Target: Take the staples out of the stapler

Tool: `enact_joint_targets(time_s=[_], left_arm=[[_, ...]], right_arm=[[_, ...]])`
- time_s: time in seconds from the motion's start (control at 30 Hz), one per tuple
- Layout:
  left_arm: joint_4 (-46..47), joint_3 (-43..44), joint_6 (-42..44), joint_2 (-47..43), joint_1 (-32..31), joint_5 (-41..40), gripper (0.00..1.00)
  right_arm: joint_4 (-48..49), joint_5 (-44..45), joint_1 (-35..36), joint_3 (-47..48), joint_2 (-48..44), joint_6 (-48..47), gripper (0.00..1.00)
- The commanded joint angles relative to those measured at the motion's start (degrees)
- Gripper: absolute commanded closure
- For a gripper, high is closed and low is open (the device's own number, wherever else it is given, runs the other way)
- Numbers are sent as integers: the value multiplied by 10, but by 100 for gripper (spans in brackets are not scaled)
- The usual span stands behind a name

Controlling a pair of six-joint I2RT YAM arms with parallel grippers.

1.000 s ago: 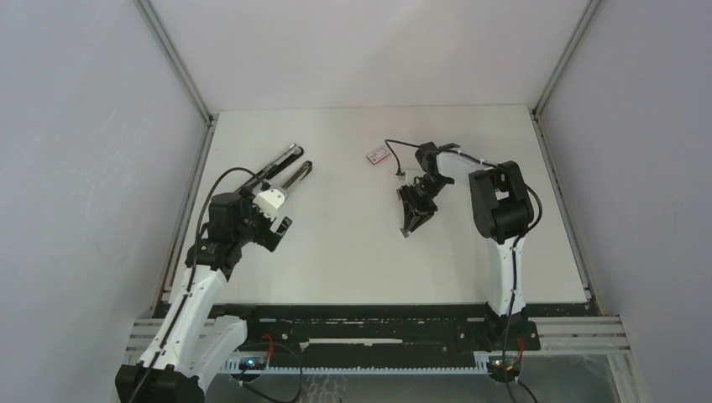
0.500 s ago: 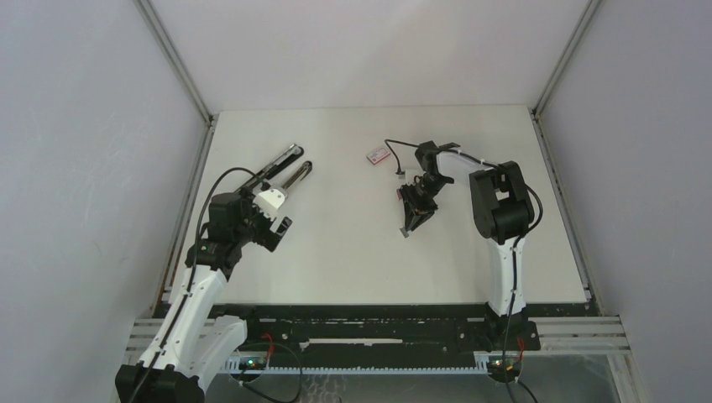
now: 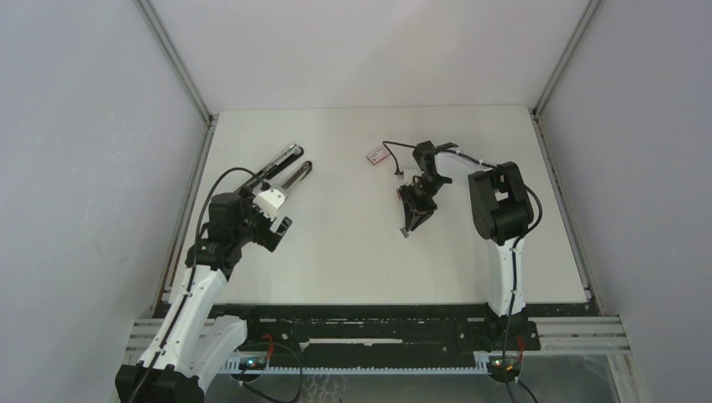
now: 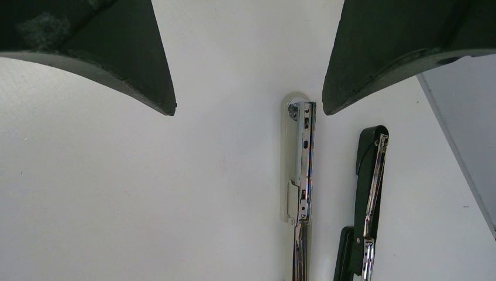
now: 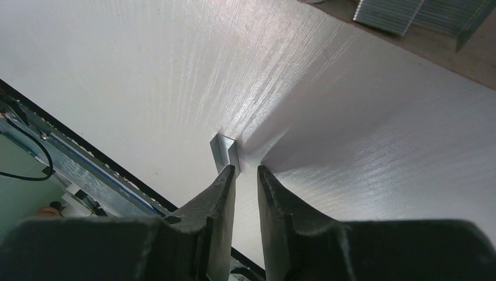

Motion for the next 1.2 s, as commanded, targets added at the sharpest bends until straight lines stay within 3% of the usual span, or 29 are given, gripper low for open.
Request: enact_joint_targets(time_s=[0.0, 0.67, 1.17], left_arm=[[12, -8, 9, -7, 4, -2, 0], [12, -8, 9, -4, 3, -2, 0], [12, -9, 9, -7, 4, -2, 0]], right_arm=[[80, 119, 6, -15, 28, -32, 78], [82, 139, 21, -15, 29, -32, 76], [83, 150, 24, -15, 30, -34, 83]])
